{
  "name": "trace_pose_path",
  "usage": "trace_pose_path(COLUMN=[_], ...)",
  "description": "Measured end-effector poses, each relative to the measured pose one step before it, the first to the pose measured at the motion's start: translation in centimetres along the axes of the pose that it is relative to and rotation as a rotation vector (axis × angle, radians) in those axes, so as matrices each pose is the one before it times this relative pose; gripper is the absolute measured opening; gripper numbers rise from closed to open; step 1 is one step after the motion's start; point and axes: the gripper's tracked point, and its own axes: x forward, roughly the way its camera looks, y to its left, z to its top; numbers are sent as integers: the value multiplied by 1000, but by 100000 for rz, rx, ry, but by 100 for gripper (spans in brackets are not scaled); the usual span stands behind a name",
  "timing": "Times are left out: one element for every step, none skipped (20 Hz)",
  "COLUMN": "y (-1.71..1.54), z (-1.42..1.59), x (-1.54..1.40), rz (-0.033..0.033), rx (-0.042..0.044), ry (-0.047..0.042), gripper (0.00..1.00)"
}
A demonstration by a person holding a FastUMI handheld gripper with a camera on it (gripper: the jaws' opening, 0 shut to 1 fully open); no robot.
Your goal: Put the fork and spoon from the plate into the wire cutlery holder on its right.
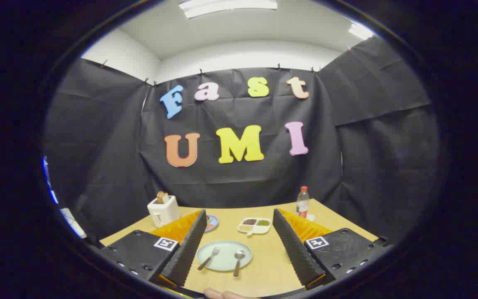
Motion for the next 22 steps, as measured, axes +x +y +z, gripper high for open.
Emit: trace_pose_path(y=[542,396,-149,-384,-80,48,-12,174,82,-9,23,-3,-29,87,116,133,84,-126,-246,-228,56,254], z=[-79,-478,-120,-77,-47,-354,8,-198,-82,-217,-47,-228,-170,-569,-488,-785,-812,-890,-776,-1141,-777,-853], x=[49,52,92,146,121,61,102,64,151,145,196,212,224,418,495,606,611,625,600,810,675,755], rz=[1602,1029,-254,-884,-393,-364,-275,154,-79,90,17,-94,52,179,196,321,346,-181,-675,-912,-180,51], rx=[410,473,601,248,-287,-525,-343,-514,-622,-416,-125,74,336,37,-321,-581,-371,604,343,-96,-363,-620], ry=[-176,605,709,631,754,521,243,326,568,403,504,396,718,1317,1965,2551,3120,3279,3416,3960,3269,3416], gripper=[95,95,95,95,95,96,96,95,95,95,96,96,96,96,95,95,95,95,95,95,95,95])
